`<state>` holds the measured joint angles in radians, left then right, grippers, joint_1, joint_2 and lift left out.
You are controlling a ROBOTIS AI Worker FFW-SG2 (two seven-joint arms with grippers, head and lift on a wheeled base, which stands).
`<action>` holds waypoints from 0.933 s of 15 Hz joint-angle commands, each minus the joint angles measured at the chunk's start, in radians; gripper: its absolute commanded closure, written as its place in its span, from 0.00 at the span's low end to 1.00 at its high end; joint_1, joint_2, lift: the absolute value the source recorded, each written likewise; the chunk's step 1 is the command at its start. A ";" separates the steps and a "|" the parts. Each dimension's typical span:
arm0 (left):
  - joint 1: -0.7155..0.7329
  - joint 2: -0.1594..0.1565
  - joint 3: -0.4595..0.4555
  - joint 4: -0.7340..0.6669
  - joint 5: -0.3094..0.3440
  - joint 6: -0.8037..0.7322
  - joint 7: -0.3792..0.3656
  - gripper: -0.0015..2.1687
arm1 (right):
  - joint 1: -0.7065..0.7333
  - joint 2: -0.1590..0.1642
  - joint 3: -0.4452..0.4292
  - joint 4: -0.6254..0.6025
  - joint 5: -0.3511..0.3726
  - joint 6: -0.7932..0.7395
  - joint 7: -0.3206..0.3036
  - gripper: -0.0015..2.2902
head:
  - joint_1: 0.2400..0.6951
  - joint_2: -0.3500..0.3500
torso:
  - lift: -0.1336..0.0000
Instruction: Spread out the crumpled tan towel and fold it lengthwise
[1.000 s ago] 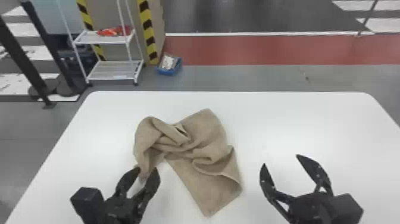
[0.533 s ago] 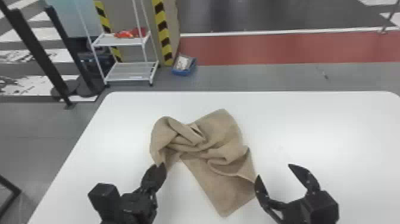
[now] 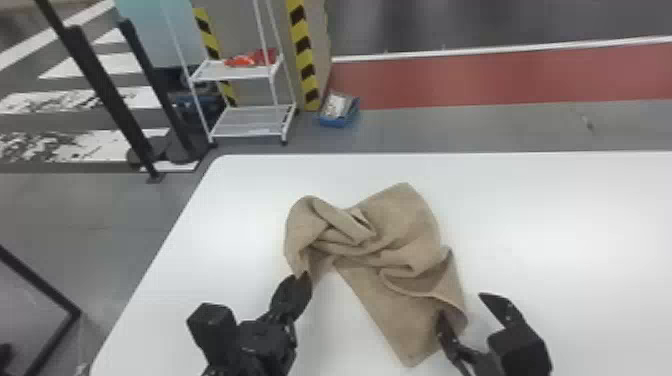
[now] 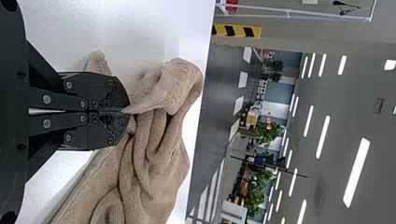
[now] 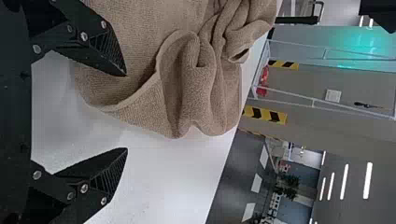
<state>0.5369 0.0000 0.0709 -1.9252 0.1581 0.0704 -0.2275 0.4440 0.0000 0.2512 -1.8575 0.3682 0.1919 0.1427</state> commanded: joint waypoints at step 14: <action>0.009 -0.003 0.059 -0.183 0.028 0.208 -0.049 0.83 | -0.057 0.001 -0.069 -0.129 0.132 -0.018 0.106 0.73 | 1.00 0.75 | 0.07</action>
<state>0.5452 0.0000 0.1072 -2.0415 0.1747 0.1847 -0.2618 0.4106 0.0000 0.2024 -1.9265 0.4698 0.1683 0.2150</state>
